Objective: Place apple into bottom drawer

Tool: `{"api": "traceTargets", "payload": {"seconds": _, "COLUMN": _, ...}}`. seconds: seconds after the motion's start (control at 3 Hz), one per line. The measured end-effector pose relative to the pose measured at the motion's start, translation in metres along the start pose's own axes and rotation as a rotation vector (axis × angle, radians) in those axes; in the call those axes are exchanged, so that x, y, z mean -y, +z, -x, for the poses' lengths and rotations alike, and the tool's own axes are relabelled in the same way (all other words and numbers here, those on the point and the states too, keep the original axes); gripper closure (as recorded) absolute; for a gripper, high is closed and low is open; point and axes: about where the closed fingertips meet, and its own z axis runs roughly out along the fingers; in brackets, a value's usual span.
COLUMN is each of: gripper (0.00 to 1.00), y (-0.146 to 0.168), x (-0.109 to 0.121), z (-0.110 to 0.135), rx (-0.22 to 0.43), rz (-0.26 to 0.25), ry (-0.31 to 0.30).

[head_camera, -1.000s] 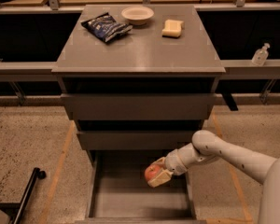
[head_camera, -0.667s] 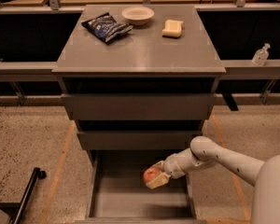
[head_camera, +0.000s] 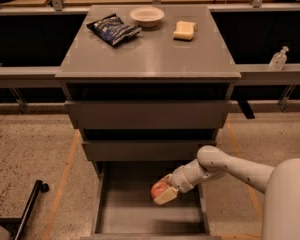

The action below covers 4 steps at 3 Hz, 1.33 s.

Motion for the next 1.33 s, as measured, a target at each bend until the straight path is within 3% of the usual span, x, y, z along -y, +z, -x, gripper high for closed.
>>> {"api": "traceTargets", "payload": {"seconds": 0.67, "gripper": 1.00, "y": 0.037, "x": 0.018, "z": -0.035, "rx": 0.046, "rz": -0.055, "ry": 0.018}}
{"api": "traceTargets", "payload": {"seconds": 1.0, "gripper": 1.00, "y": 0.058, "x": 0.033, "z": -0.061, "rx": 0.062, "rz": -0.108, "ry": 0.066}}
{"api": "traceTargets", "payload": {"seconds": 1.33, "gripper": 1.00, "y": 0.062, "x": 0.037, "z": -0.065, "rx": 0.066, "rz": -0.119, "ry": 0.075}}
